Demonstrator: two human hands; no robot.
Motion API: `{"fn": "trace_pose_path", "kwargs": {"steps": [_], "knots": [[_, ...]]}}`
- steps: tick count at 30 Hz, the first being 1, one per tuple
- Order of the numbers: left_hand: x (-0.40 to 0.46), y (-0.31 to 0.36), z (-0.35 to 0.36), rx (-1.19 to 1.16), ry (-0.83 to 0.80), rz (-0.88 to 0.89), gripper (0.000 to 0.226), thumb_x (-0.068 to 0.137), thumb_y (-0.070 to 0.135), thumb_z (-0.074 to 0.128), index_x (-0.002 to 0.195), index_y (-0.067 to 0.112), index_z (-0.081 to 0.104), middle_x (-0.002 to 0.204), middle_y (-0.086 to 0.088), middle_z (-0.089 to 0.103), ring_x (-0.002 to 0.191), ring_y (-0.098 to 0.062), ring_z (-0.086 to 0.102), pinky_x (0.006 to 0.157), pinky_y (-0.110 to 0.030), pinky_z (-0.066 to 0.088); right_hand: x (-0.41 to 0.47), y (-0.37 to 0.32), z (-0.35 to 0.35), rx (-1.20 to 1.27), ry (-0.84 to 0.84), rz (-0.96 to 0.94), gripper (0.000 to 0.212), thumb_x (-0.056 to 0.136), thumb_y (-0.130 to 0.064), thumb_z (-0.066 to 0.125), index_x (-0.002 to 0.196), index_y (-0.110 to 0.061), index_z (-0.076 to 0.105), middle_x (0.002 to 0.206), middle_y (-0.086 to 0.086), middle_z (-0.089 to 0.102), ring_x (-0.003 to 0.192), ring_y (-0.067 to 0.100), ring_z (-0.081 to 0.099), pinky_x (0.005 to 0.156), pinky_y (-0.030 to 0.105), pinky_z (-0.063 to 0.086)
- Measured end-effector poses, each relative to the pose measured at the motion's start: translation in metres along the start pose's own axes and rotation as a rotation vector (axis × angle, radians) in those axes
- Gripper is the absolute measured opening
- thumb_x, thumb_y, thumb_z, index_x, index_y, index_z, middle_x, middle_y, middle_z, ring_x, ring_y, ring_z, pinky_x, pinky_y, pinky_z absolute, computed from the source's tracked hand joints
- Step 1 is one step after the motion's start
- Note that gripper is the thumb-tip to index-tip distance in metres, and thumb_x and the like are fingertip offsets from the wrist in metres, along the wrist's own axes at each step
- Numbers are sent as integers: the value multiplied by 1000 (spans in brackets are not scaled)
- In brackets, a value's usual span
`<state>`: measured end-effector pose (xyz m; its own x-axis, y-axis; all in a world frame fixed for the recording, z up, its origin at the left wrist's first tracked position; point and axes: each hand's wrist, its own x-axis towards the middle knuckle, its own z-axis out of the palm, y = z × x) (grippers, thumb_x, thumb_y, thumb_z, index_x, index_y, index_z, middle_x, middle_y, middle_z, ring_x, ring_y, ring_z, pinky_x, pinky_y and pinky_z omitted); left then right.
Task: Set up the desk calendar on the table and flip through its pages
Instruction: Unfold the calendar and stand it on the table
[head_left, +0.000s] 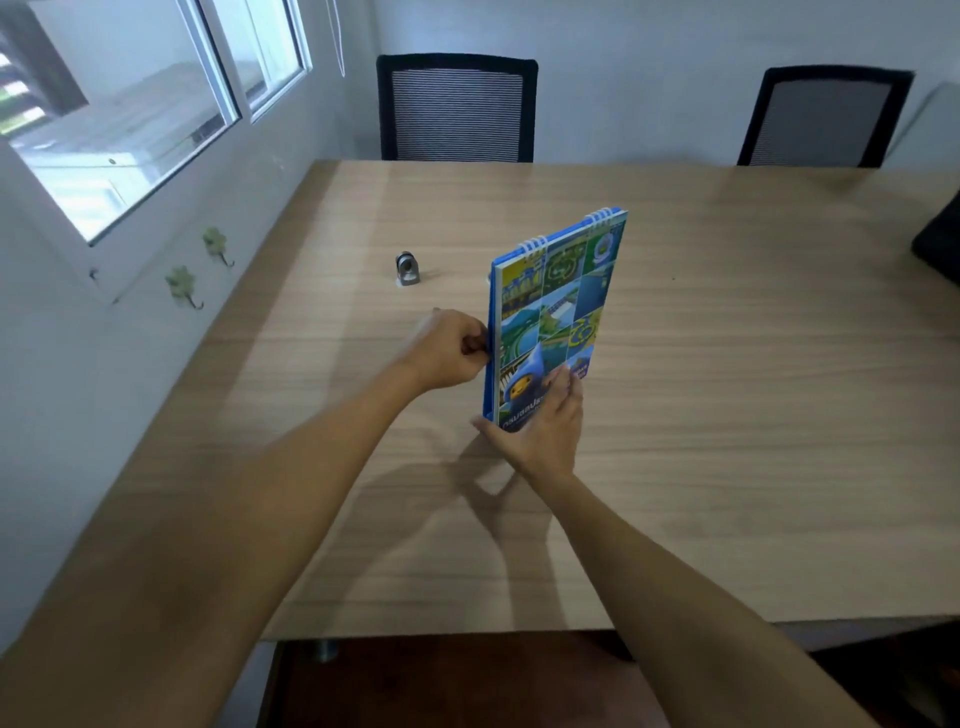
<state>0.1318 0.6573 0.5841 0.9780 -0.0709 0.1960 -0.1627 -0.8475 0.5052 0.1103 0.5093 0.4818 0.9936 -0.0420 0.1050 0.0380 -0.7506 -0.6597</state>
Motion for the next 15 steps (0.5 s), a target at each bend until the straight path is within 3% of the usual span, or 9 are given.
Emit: {"fn": "trace_pose_path", "kwargs": {"steps": [5, 15], "knots": [[-1, 7, -4, 29, 4, -35, 21, 82, 13, 61, 90, -1, 76, 83, -16, 76, 79, -30, 71, 75, -39, 58, 10, -7, 2, -42, 99, 3, 129, 61, -65, 71, 150, 0, 5, 156, 26, 11, 144, 40, 16, 117, 45, 19], [-3, -4, -4, 124, 14, -27, 22, 82, 15, 58, 91, 4, 76, 80, -14, 76, 74, -32, 70, 69, -39, 58, 12, 14, -11, -57, 50, -66, 121, 63, -54, 74, 152, -8, 7, 155, 21, 20, 142, 35, 23, 116, 45, 28]]}}
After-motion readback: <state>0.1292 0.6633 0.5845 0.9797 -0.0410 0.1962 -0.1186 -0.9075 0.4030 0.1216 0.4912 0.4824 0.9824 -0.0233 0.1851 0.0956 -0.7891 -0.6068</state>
